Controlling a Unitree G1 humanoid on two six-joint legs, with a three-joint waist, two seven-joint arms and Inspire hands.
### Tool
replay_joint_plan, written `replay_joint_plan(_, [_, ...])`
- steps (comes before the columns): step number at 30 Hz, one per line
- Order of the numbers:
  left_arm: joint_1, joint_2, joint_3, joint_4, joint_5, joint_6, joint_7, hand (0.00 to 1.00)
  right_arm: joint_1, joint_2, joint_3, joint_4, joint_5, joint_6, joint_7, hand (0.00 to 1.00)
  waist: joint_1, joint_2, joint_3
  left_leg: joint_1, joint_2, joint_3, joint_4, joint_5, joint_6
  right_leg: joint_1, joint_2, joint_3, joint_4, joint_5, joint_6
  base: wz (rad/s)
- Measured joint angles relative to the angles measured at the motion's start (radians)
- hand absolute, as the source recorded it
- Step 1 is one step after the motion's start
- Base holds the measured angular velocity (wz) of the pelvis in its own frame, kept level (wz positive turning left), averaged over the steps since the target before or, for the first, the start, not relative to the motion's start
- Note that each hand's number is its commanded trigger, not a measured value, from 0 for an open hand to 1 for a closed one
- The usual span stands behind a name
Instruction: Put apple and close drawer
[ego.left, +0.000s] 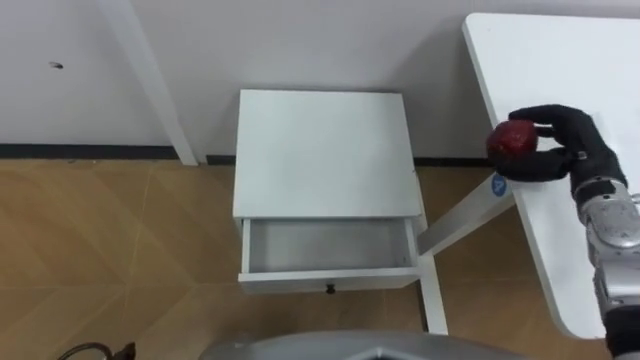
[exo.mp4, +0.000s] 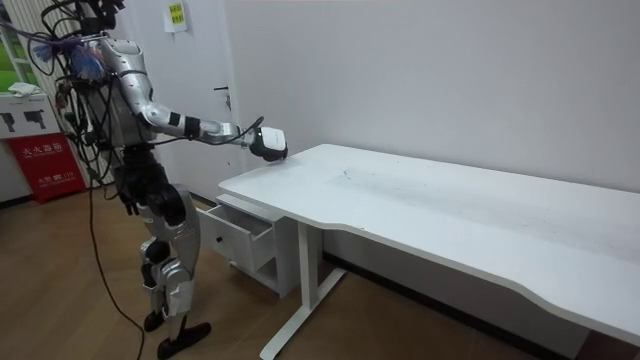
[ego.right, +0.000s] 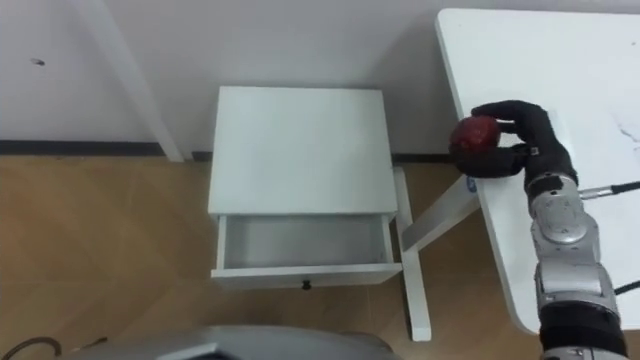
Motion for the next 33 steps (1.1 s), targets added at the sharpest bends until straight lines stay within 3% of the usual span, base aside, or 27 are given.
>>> replay_joint_plan(2, [-0.009,0.0,-0.023,0.001,0.0,-0.001,0.0,0.0,0.0,0.001,0.035,-0.024,-0.013,0.0,0.023,1.0,0.002,0.002,-0.0008,-0.009,0.001,-0.001,0.005,0.0,0.0,-0.003,0.001,0.0,-0.001,0.001,0.0,0.0])
replay_joint_plan(6, [-0.023,-0.002,-0.084,0.001,-0.019,-0.02,-0.002,0.0,0.0,0.003,0.119,-0.066,-0.02,0.001,0.068,1.0,0.021,0.015,0.0069,-0.012,0.002,-0.004,0.002,0.0,0.0,-0.012,0.001,0.001,0.006,0.001,-0.001,0.0])
replay_joint_plan(12, [-0.027,-0.003,-0.1,0.001,-0.027,-0.021,-0.002,0.0,0.0,0.008,0.188,-0.178,-0.048,0.001,0.105,1.0,0.026,0.013,0.0048,-0.016,0.002,-0.007,-0.002,0.0,0.0,-0.011,0.0,-0.02,0.008,0.001,0.0,0.06])
replay_joint_plan(15, [-0.028,-0.002,-0.1,0.006,-0.027,-0.021,-0.002,0.0,0.0,0.012,0.199,-0.205,-0.089,0.001,0.115,1.0,0.036,0.007,0.0009,-0.014,0.001,-0.008,-0.002,0.0,0.0,-0.007,-0.001,-0.02,0.008,0.002,0.0,0.01])
replay_joint_plan(24, [-0.054,-0.004,-0.143,0.042,-0.027,-0.019,-0.016,0.0,0.004,0.042,0.249,-0.19,-0.156,0.021,0.164,1.0,0.052,0.014,0.0073,-0.019,0.004,-0.009,0.003,-0.003,0.005,0.001,-0.003,-0.032,0.007,0.002,0.001,0.02])
replay_joint_plan(33, [-0.065,-0.004,-0.137,0.042,-0.024,-0.019,-0.04,0.0,0.01,0.063,0.273,-0.2,-0.194,0.022,0.263,1.0,0.056,0.02,0.006,-0.033,0.008,-0.005,0.015,-0.003,0.005,-0.014,-0.003,-0.033,0.009,0.002,0.001,0.0])
